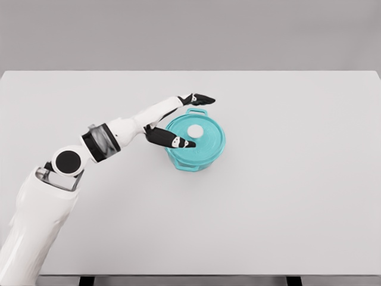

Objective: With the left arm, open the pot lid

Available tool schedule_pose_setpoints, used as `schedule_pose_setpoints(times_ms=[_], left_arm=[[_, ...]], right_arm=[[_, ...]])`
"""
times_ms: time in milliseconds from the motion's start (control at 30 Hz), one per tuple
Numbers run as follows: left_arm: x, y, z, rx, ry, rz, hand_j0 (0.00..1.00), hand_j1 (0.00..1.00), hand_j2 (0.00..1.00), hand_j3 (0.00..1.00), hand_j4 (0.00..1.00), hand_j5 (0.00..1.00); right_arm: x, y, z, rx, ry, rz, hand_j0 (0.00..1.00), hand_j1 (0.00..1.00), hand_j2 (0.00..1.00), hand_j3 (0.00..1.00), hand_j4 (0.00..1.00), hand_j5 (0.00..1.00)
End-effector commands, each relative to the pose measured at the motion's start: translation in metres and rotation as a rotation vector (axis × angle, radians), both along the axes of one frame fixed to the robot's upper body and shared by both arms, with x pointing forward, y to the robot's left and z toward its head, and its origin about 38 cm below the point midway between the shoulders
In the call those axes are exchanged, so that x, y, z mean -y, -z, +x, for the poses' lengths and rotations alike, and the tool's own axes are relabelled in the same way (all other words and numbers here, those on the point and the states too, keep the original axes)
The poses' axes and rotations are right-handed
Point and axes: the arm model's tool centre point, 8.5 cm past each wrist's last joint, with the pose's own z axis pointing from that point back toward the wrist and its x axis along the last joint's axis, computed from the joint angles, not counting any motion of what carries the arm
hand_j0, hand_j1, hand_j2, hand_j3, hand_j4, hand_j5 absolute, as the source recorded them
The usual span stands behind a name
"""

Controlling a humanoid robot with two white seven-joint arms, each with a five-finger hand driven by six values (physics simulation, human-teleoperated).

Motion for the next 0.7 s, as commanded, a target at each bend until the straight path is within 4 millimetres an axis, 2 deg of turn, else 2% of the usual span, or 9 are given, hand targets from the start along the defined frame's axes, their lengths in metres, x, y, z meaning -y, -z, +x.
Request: schedule_pose_setpoints(times_ms=[0, 300, 667], left_arm=[[0.0, 0.0, 0.0, -0.006, 0.002, -0.004, 0.79, 0.79, 0.79, 0.79, 0.79, 0.79], [0.01, 0.012, -0.005, -0.004, 0.023, 0.056, 0.8, 0.8, 0.8, 0.8, 0.8, 0.8], [0.005, 0.026, 0.002, 0.077, 0.0, 0.183, 0.79, 0.79, 0.79, 0.79, 0.79, 0.79]], right_arm=[[0.0, 0.0, 0.0, 0.0, 0.0, 0.0, 1.0, 1.0, 1.0, 1.0, 1.0, 1.0], [0.0, 0.0, 0.0, 0.0, 0.0, 0.0, 1.0, 1.0, 1.0, 1.0, 1.0, 1.0], [0.0, 0.0, 0.0, 0.0, 0.0, 0.0, 1.0, 1.0, 1.0, 1.0, 1.0, 1.0]])
